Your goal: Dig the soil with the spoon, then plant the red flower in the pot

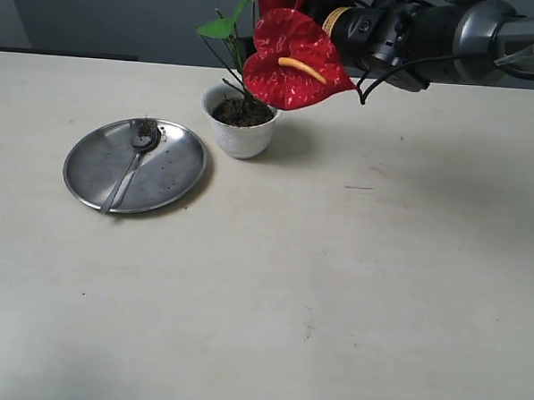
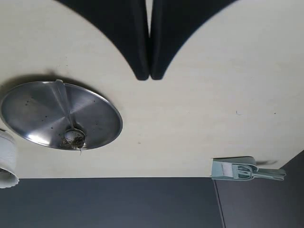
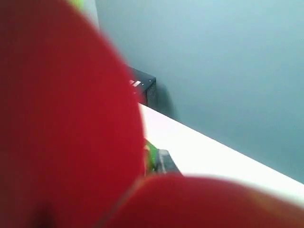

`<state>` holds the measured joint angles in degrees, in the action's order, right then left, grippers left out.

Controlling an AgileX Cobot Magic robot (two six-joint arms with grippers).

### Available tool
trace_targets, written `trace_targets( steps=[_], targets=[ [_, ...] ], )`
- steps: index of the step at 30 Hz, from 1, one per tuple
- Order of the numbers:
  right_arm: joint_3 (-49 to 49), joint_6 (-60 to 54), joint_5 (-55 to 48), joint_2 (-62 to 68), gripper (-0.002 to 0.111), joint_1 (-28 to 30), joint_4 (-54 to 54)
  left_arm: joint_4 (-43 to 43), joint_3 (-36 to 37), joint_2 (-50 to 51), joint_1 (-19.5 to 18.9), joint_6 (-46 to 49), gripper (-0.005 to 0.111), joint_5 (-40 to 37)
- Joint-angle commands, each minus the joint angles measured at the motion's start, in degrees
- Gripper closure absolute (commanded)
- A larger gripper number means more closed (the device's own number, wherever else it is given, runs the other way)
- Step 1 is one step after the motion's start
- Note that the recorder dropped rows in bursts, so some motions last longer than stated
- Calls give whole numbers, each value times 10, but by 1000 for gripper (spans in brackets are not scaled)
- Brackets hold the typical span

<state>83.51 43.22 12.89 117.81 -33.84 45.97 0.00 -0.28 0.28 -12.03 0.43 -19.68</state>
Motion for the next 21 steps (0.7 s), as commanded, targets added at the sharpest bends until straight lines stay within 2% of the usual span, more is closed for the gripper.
trace_targets(
  steps=[1, 9, 15, 21],
  targets=[
    [2, 5, -15, 10, 109, 0, 5, 0, 3, -3, 3, 0, 106, 5],
    [98, 57, -99, 54, 109, 0, -1, 0, 3, -3, 3, 0, 106, 5],
    [100, 65, -105, 38, 109, -3, -16, 0, 3, -3, 3, 0, 106, 5],
    [100, 64, -165, 12, 109, -10, -31, 0, 3, -3, 3, 0, 106, 5]
  ],
)
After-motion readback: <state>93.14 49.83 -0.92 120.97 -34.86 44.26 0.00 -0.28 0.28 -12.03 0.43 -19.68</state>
